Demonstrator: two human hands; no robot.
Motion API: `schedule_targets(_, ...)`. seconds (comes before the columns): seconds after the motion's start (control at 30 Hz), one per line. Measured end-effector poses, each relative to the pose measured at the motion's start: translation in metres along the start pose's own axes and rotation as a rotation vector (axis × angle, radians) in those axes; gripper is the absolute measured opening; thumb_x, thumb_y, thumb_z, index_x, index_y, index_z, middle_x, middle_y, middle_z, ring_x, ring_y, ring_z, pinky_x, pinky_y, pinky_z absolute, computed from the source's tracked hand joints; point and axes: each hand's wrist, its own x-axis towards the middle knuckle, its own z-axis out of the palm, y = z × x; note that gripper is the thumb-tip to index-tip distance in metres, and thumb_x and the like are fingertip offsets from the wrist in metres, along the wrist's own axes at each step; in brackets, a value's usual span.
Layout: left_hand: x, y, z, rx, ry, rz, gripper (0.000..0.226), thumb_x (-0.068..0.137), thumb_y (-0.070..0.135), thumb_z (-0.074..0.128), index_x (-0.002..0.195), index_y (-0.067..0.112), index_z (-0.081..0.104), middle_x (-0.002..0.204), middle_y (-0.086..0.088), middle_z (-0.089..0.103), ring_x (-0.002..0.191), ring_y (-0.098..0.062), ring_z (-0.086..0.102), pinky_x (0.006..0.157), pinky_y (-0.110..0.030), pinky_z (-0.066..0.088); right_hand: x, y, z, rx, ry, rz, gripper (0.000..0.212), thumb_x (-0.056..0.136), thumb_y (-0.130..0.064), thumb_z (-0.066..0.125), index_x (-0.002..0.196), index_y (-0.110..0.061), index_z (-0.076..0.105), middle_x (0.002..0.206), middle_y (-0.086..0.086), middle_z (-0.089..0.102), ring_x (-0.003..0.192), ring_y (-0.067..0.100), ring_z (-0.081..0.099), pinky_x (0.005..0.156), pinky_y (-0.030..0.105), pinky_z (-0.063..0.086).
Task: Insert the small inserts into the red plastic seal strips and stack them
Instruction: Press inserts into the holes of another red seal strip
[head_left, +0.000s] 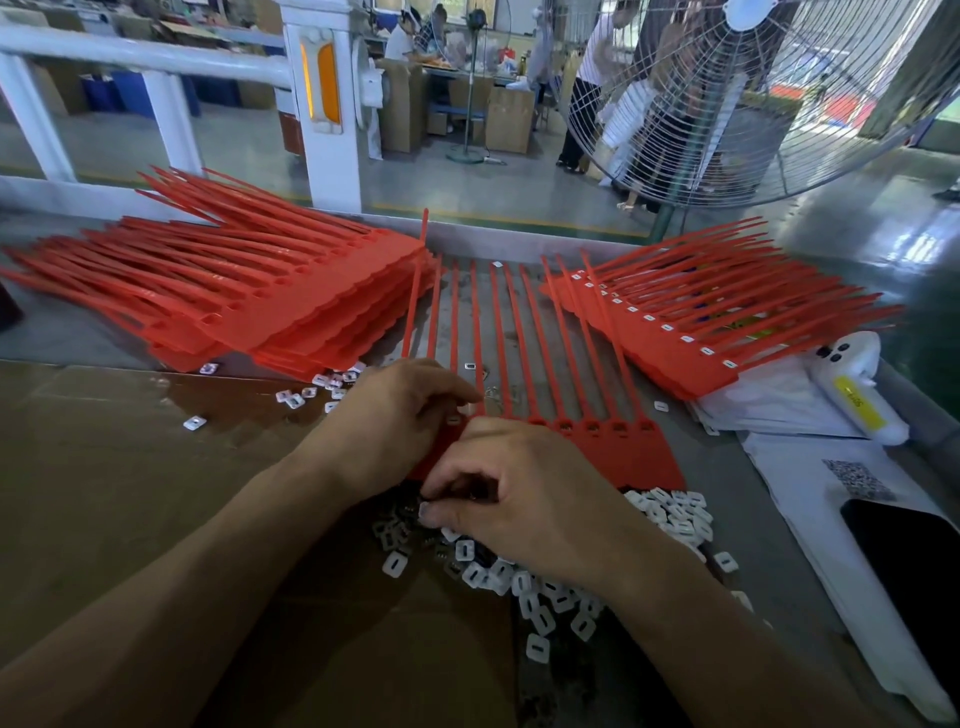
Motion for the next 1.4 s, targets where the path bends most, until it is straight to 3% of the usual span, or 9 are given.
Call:
schedule_targets(0.23, -0.002, -0.001, 0.000, 0.021, 0.049, 0.001, 0.026, 0.097, 0.007, 0.063, 0.110, 0.024, 0.078, 0.107, 0.011, 0.070, 0.102, -0.003, 0.063, 0.091, -0.015, 0.045, 0.001, 0.002, 0.009, -0.088, 0.012, -0.059, 0.017, 0.094, -0.046, 0.068, 0.105, -0.036, 0.075, 0.103, -0.018, 0.062, 0.099, -0.001, 0.055, 0.085, 0.022, 0.047)
schedule_targets(0.4, -0.003, 0.002, -0.001, 0.093, 0.036, 0.029, 0.021, 0.096, 0.012, 0.066, 0.110, 0.021, 0.078, 0.110, 0.005, 0.071, 0.107, -0.014, 0.061, 0.097, -0.038, 0.046, 0.002, 0.002, 0.008, -0.037, 0.064, -0.054, 0.013, 0.098, -0.037, 0.067, 0.104, -0.031, 0.077, 0.103, -0.017, 0.068, 0.096, -0.001, 0.061, 0.085, 0.017, 0.048)
schedule_targets(0.53, -0.003, 0.002, -0.004, 0.128, 0.013, 0.018, 0.022, 0.097, 0.018, 0.065, 0.113, 0.027, 0.077, 0.113, 0.008, 0.068, 0.111, -0.013, 0.058, 0.100, -0.043, 0.044, 0.003, 0.014, -0.004, 0.148, 0.244, 0.114, 0.009, 0.095, -0.034, 0.072, 0.099, -0.030, 0.078, 0.092, -0.020, 0.073, 0.087, -0.005, 0.066, 0.078, 0.015, 0.052)
schedule_targets(0.67, -0.005, 0.001, -0.004, 0.150, -0.011, 0.016, 0.020, 0.097, 0.030, 0.065, 0.114, 0.031, 0.075, 0.116, 0.012, 0.066, 0.115, -0.011, 0.055, 0.103, -0.043, 0.043, 0.005, 0.034, -0.015, 0.196, 0.370, 0.327, 0.010, 0.093, -0.038, 0.074, 0.089, -0.030, 0.077, 0.079, -0.019, 0.071, 0.078, -0.004, 0.064, 0.065, 0.009, 0.046)
schedule_targets(0.77, -0.006, 0.001, -0.003, 0.169, -0.030, 0.018, 0.021, 0.097, 0.035, 0.065, 0.116, 0.034, 0.073, 0.120, 0.016, 0.064, 0.119, -0.009, 0.053, 0.108, -0.041, 0.038, 0.008, 0.043, -0.017, 0.134, 0.347, 0.392, 0.012, 0.097, -0.036, 0.070, 0.091, -0.027, 0.075, 0.077, -0.014, 0.070, 0.080, -0.001, 0.062, 0.061, 0.015, 0.046)
schedule_targets(0.97, -0.007, 0.002, -0.003, 0.194, -0.053, 0.023, 0.021, 0.095, 0.035, 0.066, 0.115, 0.037, 0.073, 0.119, 0.017, 0.062, 0.119, -0.010, 0.052, 0.109, -0.040, 0.036, 0.014, 0.044, -0.015, 0.005, 0.283, 0.383, 0.013, 0.102, -0.029, 0.063, 0.100, -0.021, 0.074, 0.087, -0.012, 0.070, 0.083, 0.006, 0.063, 0.076, 0.035, 0.053)
schedule_targets(1.13, -0.008, 0.002, -0.003, 0.213, -0.074, 0.019, 0.022, 0.096, 0.038, 0.064, 0.117, 0.043, 0.071, 0.120, 0.019, 0.058, 0.121, -0.008, 0.048, 0.108, -0.036, 0.031, 0.018, 0.045, -0.012, -0.086, 0.290, 0.344, 0.011, 0.101, -0.027, 0.065, 0.099, -0.022, 0.074, 0.095, -0.012, 0.070, 0.087, 0.007, 0.062, 0.077, 0.032, 0.051)
schedule_targets(1.3, -0.006, 0.002, -0.002, 0.206, -0.076, 0.011, 0.022, 0.097, 0.037, 0.063, 0.116, 0.042, 0.071, 0.120, 0.018, 0.058, 0.122, -0.009, 0.048, 0.110, -0.040, 0.034, 0.020, 0.045, -0.009, -0.136, 0.323, 0.329, 0.008, 0.095, -0.031, 0.072, 0.092, -0.026, 0.078, 0.093, -0.013, 0.068, 0.079, 0.003, 0.057, 0.064, 0.020, 0.039)
schedule_targets(1.4, -0.007, 0.002, -0.002, 0.200, -0.081, 0.005, 0.023, 0.097, 0.038, 0.063, 0.118, 0.041, 0.071, 0.121, 0.019, 0.058, 0.123, -0.008, 0.047, 0.112, -0.041, 0.034, 0.020, 0.044, -0.009, -0.145, 0.329, 0.327, 0.009, 0.095, -0.031, 0.072, 0.099, -0.027, 0.079, 0.099, -0.012, 0.070, 0.084, 0.004, 0.060, 0.069, 0.019, 0.044)
